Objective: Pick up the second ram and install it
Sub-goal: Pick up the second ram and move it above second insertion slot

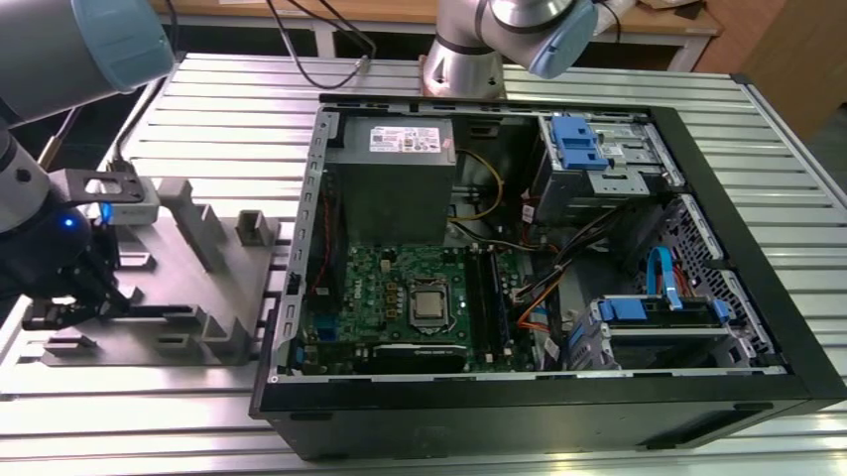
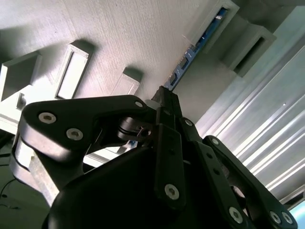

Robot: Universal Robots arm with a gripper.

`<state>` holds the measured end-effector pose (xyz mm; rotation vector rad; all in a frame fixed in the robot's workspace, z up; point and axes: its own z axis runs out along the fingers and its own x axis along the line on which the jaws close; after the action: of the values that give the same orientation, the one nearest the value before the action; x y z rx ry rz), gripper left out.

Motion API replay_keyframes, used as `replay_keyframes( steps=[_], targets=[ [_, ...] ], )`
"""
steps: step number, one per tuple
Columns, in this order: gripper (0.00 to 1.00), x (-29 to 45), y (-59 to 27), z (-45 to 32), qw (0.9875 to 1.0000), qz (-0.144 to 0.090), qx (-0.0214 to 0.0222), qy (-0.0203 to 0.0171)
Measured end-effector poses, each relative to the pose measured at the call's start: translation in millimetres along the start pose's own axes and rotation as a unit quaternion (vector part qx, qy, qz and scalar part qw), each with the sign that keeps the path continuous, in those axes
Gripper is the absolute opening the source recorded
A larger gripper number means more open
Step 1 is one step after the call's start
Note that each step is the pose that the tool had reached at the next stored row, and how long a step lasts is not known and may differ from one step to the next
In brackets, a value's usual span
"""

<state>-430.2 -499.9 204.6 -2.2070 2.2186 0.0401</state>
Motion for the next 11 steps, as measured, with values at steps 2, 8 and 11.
replay_keyframes(
  steps=[2,8,11],
  targets=[
    [0.08,-0.1,0.0,-4.1,1.0000,0.000,0.0000,0.0000],
    [0.08,-0.5,0.2,-17.9,1.0000,0.000,0.0000,-0.0005],
    [0.08,-0.7,0.3,-26.0,1.0000,0.000,0.0000,-0.0007]
  ],
)
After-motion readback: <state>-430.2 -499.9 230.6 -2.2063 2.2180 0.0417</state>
